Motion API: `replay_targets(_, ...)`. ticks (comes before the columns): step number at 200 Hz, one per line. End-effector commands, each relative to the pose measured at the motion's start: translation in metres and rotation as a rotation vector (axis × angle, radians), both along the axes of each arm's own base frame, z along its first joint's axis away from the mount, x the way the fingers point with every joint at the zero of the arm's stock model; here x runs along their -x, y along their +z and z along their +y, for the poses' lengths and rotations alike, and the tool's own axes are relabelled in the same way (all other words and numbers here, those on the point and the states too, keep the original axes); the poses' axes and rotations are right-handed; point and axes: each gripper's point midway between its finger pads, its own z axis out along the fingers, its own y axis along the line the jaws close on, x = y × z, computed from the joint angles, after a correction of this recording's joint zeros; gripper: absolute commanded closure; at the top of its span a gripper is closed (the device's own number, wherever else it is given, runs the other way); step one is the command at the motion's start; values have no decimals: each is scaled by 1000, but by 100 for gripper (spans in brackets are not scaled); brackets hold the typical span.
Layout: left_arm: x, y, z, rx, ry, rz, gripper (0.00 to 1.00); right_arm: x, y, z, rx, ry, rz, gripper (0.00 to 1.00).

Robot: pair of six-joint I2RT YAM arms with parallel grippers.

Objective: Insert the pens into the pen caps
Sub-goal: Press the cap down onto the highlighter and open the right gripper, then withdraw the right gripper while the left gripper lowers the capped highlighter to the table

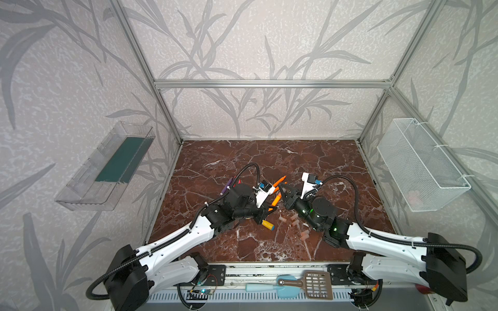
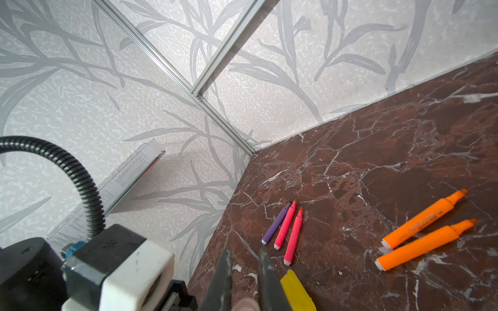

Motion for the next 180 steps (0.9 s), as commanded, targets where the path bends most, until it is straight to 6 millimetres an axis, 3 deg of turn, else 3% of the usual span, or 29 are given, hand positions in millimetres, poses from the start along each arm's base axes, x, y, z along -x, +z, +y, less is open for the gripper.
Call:
replay_targets(1,-104,134,55,269,547,-350,100,77,-86,31,245,333,195,100)
replay_targets(19,-94,116,44,257,474,-270,100,62,-77,17,285,232,157,100)
replay_targets(49,-80,46,43,184,450,-109,100,32,-49,-27,371,43,99,47)
replay_targets(65,-79,-1,52,143,509,-35,100,13,-35,-60,392,-61,88,31)
replay_targets(87,-84,-50,71,48,624,36,100,-2,-30,-100,396,-145,99,22)
replay_targets(118,-94,-76,63,-65,613,118,100,-24,-38,-167,469,-338,100,14)
replay_targets(157,-112,-99,60,-163,655,193,100,-47,-87,-265,623,-668,252,13)
replay_targets(180,-125,-113,63,-250,692,220,100,-46,-117,-299,615,-777,347,13)
